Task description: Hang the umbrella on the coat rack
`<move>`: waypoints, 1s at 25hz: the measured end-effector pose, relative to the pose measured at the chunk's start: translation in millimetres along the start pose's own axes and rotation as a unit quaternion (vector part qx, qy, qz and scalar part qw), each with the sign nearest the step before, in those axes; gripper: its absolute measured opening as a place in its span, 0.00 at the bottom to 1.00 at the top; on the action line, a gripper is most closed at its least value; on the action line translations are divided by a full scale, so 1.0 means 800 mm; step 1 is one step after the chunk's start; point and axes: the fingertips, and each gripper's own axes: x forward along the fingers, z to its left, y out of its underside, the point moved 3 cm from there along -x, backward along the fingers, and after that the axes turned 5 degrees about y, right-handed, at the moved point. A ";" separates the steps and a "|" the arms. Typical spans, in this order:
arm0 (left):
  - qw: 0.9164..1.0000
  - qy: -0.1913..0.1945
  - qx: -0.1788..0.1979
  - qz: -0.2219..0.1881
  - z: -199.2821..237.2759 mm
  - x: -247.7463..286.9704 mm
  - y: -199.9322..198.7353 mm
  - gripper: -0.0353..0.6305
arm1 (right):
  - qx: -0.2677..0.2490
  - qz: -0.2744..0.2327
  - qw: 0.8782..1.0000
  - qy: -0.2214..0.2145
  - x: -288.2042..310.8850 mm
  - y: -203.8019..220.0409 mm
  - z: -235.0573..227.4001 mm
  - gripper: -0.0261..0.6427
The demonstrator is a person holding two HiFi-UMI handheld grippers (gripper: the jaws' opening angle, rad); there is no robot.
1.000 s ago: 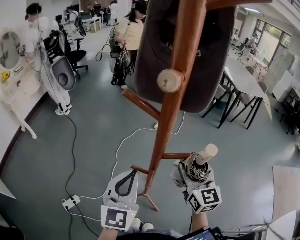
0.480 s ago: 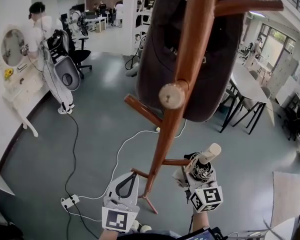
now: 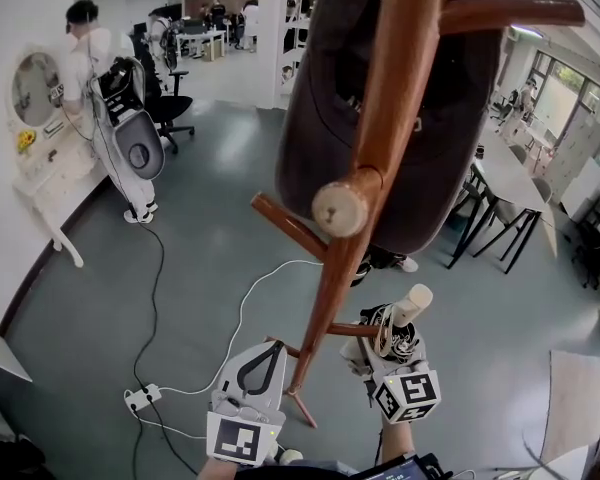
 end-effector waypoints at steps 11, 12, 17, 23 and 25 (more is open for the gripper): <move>1.000 0.006 -0.011 0.006 -0.003 0.012 0.002 0.06 | 0.012 0.011 1.000 0.009 0.006 0.016 -0.010 0.47; 1.000 0.006 -0.013 0.006 -0.003 0.014 0.003 0.06 | 0.012 0.013 1.000 0.011 0.006 0.018 -0.012 0.47; 1.000 0.012 0.001 0.014 -0.005 0.017 0.005 0.06 | 0.018 0.022 1.000 0.013 0.004 0.031 -0.018 0.47; 1.000 0.005 -0.010 0.015 -0.004 0.014 0.008 0.06 | 0.027 0.033 0.999 0.004 0.010 0.048 -0.009 0.47; 1.000 0.003 -0.015 0.017 -0.004 0.015 0.010 0.06 | 0.033 0.033 0.999 0.003 0.012 0.052 -0.009 0.47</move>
